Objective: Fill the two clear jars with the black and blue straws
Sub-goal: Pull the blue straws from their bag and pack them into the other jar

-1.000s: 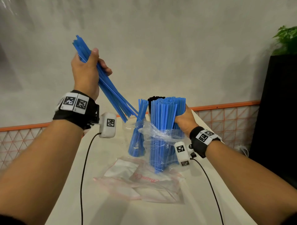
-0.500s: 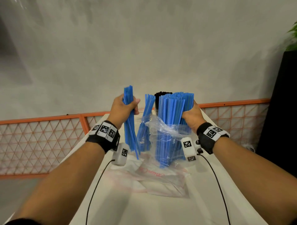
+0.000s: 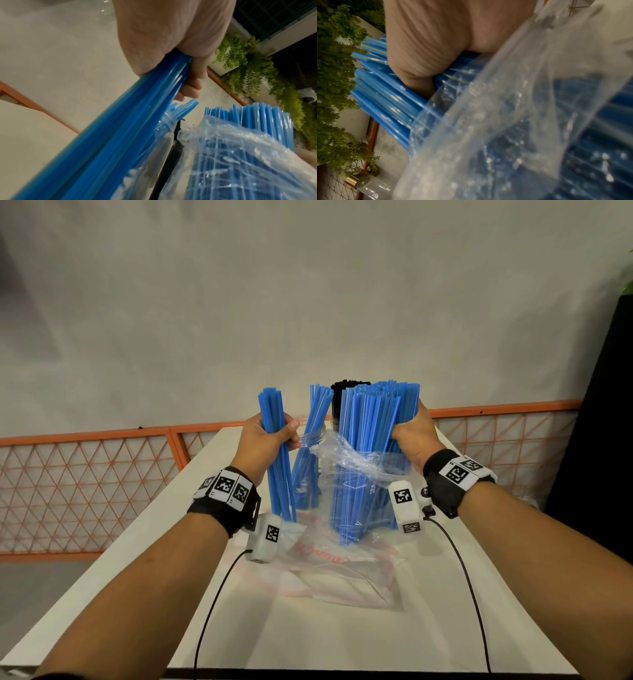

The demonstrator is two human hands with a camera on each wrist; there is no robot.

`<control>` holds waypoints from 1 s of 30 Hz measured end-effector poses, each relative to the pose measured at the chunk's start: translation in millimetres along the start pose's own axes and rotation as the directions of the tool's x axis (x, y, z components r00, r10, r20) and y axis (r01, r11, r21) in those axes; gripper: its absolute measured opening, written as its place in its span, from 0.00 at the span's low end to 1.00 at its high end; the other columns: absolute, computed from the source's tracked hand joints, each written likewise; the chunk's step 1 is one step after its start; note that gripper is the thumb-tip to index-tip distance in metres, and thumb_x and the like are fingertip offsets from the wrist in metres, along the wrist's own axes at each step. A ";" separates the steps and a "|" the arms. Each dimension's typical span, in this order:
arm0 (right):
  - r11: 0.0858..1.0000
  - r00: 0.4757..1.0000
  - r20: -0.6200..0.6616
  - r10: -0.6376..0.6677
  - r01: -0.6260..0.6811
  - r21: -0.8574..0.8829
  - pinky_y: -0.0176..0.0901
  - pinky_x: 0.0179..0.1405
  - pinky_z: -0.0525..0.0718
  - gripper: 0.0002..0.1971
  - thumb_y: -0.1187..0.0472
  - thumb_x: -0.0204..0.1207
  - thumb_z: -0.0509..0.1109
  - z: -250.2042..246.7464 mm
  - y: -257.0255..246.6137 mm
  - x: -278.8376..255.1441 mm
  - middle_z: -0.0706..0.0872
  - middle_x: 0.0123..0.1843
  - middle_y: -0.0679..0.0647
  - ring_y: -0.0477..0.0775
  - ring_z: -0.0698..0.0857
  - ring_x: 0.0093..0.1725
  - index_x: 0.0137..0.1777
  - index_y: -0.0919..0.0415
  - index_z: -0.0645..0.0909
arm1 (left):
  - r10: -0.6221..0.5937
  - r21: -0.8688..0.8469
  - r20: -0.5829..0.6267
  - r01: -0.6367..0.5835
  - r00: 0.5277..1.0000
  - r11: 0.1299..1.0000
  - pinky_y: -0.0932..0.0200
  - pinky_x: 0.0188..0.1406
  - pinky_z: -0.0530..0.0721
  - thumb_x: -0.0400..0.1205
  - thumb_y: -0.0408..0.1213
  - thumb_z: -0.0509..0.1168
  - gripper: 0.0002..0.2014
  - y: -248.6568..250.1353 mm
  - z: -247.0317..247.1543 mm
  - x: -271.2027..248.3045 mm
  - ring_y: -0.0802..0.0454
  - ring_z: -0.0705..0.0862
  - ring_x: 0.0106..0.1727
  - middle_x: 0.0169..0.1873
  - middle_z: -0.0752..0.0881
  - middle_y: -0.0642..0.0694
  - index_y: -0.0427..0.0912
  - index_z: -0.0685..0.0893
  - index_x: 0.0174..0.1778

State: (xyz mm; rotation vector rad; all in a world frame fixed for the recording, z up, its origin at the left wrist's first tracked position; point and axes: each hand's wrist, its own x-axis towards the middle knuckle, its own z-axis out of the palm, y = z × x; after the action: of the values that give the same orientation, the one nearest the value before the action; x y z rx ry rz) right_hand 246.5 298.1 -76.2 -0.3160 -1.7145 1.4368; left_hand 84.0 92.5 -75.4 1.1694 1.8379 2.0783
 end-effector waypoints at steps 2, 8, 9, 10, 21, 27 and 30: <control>1.000 1.000 -0.002 0.013 -0.013 -0.003 0.49 0.51 0.90 0.23 0.74 0.69 0.77 0.2 -0.2 0.2 0.88 0.57 0.58 0.53 0.88 0.56 0.62 0.58 0.78 | -0.024 0.012 0.017 0.023 1.000 1.000 0.53 0.44 0.90 0.82 0.28 0.70 0.03 -7.1 -2.0 -2.1 0.48 0.86 0.33 0.28 0.86 0.45 0.35 0.83 0.44; 1.000 1.000 -0.002 0.020 -0.020 -0.005 0.48 0.51 0.90 0.24 0.74 0.70 0.77 -0.3 -0.8 0.2 0.88 0.58 0.59 0.53 0.88 0.56 0.64 0.59 0.77 | -0.102 0.008 0.034 0.102 0.994 0.995 0.51 0.46 0.89 0.82 0.27 0.69 0.04 -24.3 -4.8 -6.8 0.46 0.84 0.33 0.25 0.83 0.45 0.36 0.85 0.42; 1.000 1.000 -0.002 0.017 -0.017 -0.006 0.48 0.51 0.90 0.23 0.74 0.70 0.77 -0.4 -1.0 0.2 0.88 0.58 0.59 0.53 0.88 0.55 0.63 0.58 0.78 | -0.101 -0.015 0.030 0.102 0.994 0.995 0.52 0.44 0.89 0.83 0.26 0.68 0.05 -23.6 -5.2 -4.6 0.46 0.83 0.31 0.24 0.82 0.45 0.36 0.85 0.42; 1.000 1.000 -0.002 0.014 -0.014 -0.008 0.49 0.51 0.90 0.23 0.74 0.70 0.77 -0.3 -0.9 0.2 0.88 0.58 0.59 0.53 0.88 0.55 0.62 0.57 0.78 | -0.097 -0.045 0.026 0.098 0.995 0.994 0.54 0.41 0.89 0.84 0.26 0.67 0.05 -22.4 -5.6 -1.7 0.46 0.82 0.30 0.23 0.81 0.45 0.36 0.85 0.43; 1.000 1.000 0.005 0.014 -0.013 -0.022 0.54 0.54 0.89 0.23 0.73 0.70 0.77 -0.1 -1.7 -0.8 0.88 0.58 0.60 0.56 0.88 0.57 0.64 0.61 0.78 | -0.103 0.039 -0.038 0.105 0.994 0.994 0.59 0.31 0.82 0.82 0.36 0.72 0.10 -49.3 -0.5 -3.9 0.54 0.76 0.24 0.22 0.77 0.50 0.41 0.81 0.37; 1.000 1.000 0.001 0.010 -0.010 -0.007 0.51 0.53 0.89 0.21 0.74 0.70 0.77 -1.1 -1.0 -0.7 0.88 0.57 0.58 0.54 0.88 0.56 0.60 0.56 0.78 | -0.058 0.034 -0.048 0.059 0.997 0.998 0.53 0.38 0.85 0.82 0.44 0.71 0.12 -25.2 -3.0 3.3 0.54 0.78 0.25 0.21 0.78 0.51 0.42 0.80 0.40; 1.000 1.000 0.009 -0.005 0.005 -0.014 0.47 0.51 0.90 0.21 0.74 0.70 0.77 0.2 -1.0 -0.4 0.88 0.56 0.57 0.52 0.88 0.55 0.59 0.56 0.79 | 0.118 0.024 -0.107 -0.117 0.987 0.993 0.53 0.39 0.85 0.82 0.49 0.70 0.14 25.5 -11.2 26.7 0.51 0.79 0.25 0.20 0.79 0.51 0.44 0.80 0.37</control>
State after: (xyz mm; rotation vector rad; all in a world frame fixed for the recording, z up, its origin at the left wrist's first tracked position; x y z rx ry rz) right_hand 246.9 297.4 -75.4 -0.3130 -1.7321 1.4255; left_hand 68.5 92.3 -40.1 1.2201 1.8797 2.2353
